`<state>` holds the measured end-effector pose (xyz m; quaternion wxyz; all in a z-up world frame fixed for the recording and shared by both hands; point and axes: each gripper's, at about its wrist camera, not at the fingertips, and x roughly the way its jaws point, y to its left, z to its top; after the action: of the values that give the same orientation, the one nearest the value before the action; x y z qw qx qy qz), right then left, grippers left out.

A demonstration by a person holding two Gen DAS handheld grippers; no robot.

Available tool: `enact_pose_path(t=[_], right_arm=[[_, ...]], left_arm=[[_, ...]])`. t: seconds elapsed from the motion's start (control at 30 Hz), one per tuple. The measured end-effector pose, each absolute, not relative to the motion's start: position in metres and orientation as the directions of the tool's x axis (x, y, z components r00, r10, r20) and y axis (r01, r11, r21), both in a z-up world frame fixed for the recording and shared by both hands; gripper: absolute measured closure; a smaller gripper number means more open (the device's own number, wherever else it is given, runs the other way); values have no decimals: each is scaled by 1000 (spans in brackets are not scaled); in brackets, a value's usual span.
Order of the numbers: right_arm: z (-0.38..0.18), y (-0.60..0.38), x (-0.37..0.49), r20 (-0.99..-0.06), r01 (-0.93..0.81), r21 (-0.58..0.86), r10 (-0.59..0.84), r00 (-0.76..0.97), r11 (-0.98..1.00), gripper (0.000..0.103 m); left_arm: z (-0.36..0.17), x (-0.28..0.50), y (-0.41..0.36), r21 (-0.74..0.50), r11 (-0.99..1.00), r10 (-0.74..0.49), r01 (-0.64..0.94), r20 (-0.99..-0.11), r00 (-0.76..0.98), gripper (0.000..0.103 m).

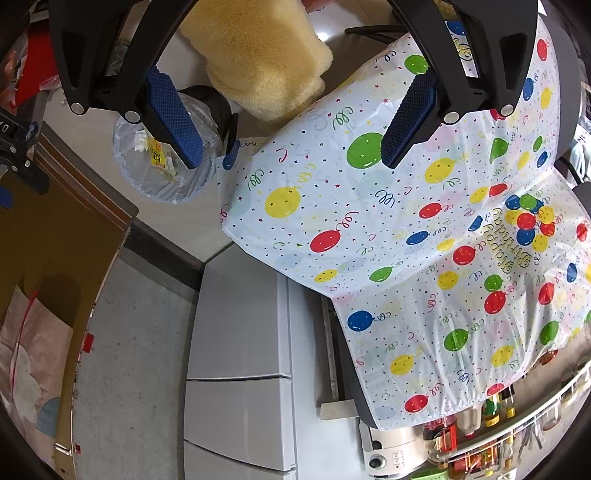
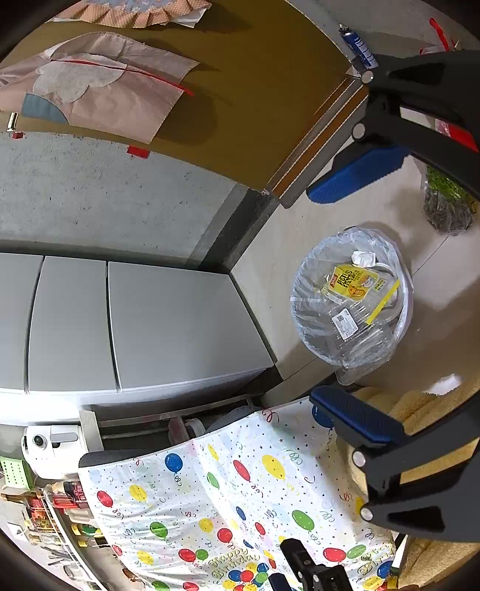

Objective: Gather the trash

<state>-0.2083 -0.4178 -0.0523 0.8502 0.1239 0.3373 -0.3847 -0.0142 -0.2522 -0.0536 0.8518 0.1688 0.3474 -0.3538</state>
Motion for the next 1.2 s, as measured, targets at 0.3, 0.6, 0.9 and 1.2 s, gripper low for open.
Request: enact_pose_path(t=[0.3,0.6,0.9,1.2], right_arm=[[-50,-420,-208,-665,737,-52,-574,478,674,6],[-51,-419,-206,-667,735,-53,-572,478,676,6],[-51,-418,-206,-665,734,-57,-574,478,677,6],[-53,-420,-205,-665,734,-61,-576,476,677,6]], left_arm=[[-54,-14,-251,41,693,-486,719,-711,509,7],[-53,-13,-252,38,704,-479,709,-712,514,7],[-53,-13,-251,38,706,-477,707,-712,515,7],[-55,-11,-251,39,710,-473,703,-712,518,7]])
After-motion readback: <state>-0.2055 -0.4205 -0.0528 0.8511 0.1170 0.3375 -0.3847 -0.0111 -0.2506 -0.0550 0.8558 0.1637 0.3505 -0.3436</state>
